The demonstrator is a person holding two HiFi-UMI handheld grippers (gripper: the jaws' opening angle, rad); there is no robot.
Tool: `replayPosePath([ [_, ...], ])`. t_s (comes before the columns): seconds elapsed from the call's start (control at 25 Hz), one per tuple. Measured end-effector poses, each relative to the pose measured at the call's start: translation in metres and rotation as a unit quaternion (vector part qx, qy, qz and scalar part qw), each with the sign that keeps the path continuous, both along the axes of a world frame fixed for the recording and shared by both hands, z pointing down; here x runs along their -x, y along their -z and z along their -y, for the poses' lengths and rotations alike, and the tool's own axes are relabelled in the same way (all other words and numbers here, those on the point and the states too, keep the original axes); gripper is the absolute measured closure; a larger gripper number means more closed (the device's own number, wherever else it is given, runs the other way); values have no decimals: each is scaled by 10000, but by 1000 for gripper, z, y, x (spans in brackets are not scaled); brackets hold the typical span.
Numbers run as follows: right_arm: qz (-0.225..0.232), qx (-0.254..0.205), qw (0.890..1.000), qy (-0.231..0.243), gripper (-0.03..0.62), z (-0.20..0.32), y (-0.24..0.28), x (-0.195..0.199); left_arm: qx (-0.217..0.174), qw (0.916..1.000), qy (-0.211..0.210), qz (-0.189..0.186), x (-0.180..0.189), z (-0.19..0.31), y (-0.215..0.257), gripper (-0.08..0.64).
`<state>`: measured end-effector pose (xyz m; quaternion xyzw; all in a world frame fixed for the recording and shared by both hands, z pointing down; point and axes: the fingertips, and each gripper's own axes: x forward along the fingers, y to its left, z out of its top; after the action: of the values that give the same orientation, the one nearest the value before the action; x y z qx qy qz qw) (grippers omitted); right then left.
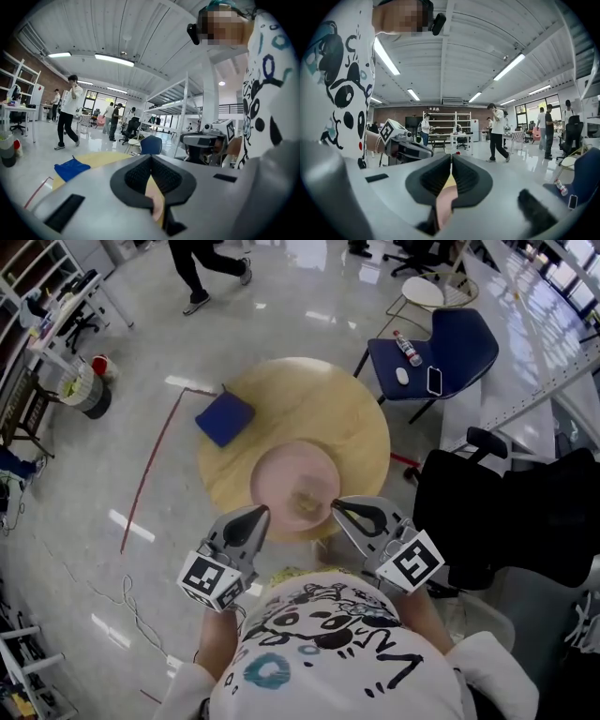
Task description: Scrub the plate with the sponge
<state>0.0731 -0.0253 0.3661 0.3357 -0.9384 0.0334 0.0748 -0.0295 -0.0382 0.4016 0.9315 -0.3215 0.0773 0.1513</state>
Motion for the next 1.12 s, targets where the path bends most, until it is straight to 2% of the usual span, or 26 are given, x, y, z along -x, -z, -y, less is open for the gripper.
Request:
replayPosePath([
  [0.28, -138, 326, 9981, 500, 564, 18, -30, 2, 480, 9977, 405, 254, 9, 20, -50, 545],
  [0.52, -351, 840, 9928, 783, 563, 26, -77, 3, 933, 9921, 766, 339, 18, 28, -98, 545],
  [0.72, -563, 1199, 9872, 888, 563, 36, -110, 12, 1429, 9835, 1018, 441, 37, 34, -136, 545],
  [0.84, -735, 1393, 9829, 953, 563, 40, -128, 19, 1690, 9787, 1035, 539, 47, 37, -152, 545],
  [1.0, -851, 1802, 9756, 920, 563, 45, -150, 24, 2061, 9696, 932, 932, 55, 41, -176, 543],
  [1.12, -977, 2174, 9679, 804, 560, 46, -171, 29, 2238, 9616, 1018, 1215, 70, 46, -187, 543],
])
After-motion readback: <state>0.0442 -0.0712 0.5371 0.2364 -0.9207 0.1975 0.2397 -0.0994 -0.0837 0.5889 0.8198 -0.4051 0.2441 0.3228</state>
